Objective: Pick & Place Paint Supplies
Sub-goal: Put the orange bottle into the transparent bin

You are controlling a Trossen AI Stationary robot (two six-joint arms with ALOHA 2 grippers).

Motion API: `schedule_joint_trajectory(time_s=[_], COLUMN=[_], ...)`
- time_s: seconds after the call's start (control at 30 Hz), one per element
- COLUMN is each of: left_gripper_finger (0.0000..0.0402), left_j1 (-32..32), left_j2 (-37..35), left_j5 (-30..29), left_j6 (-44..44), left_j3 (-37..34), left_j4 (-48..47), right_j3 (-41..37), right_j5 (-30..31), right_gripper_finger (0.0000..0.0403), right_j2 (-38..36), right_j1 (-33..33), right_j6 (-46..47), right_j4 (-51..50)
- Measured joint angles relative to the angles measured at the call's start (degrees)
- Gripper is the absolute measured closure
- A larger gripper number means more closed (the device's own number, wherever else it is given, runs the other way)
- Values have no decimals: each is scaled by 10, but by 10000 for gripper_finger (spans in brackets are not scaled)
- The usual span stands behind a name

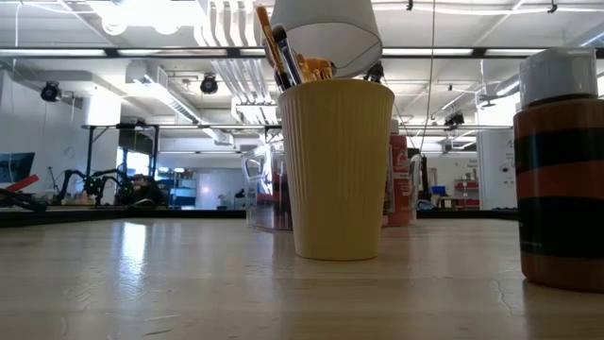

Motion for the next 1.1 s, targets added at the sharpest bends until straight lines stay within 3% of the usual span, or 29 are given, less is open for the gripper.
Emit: schedule_joint_trajectory(time_s=[0.23, 0.33, 0.7, 1.1], left_gripper_finger=[184, 184, 184, 184], left_j1=[-4, -4, -3, 1], left_j2=[79, 112, 162, 166], left_j5=[-31, -32, -34, -33], left_j6=[-54, -71, -77, -84], left_j3=[161, 210, 312, 310], left_j4=[-223, -278, -339, -357], right_j3=[0, -1, -1, -1], right_j5=[-1, -6, -17, -21], right_gripper_finger=[260, 260, 263, 267], right_j2=[0, 0, 0, 0], right_j1=[-17, -19, -28, -36], right_j6=[28, 29, 30, 21], right_j4=[-14, -16, -14, -3])
